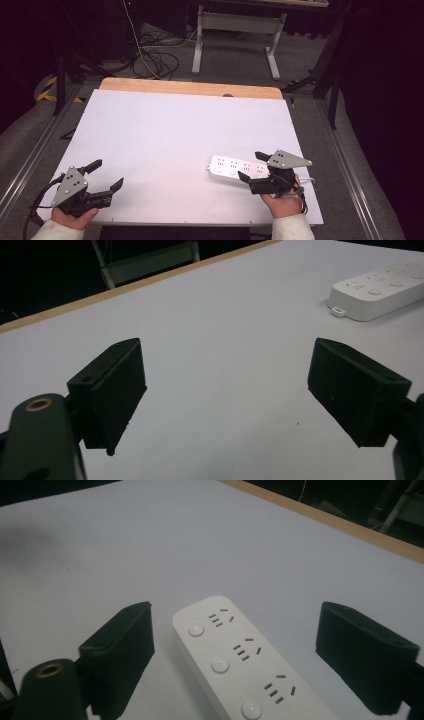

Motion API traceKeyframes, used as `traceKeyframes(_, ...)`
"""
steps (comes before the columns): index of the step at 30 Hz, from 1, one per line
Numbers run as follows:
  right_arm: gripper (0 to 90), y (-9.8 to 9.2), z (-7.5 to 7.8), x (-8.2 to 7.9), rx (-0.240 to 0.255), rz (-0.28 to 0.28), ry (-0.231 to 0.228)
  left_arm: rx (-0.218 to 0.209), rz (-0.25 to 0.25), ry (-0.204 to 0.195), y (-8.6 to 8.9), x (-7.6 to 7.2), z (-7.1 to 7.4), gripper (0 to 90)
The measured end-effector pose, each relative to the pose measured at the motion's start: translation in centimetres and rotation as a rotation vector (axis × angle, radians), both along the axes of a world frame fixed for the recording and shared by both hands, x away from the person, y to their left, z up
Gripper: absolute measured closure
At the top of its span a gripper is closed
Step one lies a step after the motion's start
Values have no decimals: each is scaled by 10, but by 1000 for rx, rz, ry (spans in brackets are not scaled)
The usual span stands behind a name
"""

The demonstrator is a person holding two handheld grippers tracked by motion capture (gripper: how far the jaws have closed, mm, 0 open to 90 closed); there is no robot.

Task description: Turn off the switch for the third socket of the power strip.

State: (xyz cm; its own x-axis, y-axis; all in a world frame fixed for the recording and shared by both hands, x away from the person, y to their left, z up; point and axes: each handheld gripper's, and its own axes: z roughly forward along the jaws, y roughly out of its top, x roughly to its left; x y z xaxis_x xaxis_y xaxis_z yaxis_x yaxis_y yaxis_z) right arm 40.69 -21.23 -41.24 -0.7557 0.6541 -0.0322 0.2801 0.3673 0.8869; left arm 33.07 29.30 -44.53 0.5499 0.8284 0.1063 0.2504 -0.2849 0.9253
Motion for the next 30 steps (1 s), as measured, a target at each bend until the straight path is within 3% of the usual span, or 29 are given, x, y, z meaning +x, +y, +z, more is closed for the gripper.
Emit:
traceKeyframes(5, 56, -8, -5, -1, 24, 8, -2, -6, 7, 0, 0, -1, 0, 158)
traceKeyframes(11, 35, -20, -16, -1, 54, 4, 31, -7, 5, -2, 1, -1, 1, 158)
traceKeyframes(18, 17, -29, -29, -2, 86, 23, 22, -11, 7, 0, 2, -2, 2, 158)
traceKeyframes(30, 16, -37, -48, -1, 50, 2, 76, -11, -4, 1, 5, -6, 0, 151)
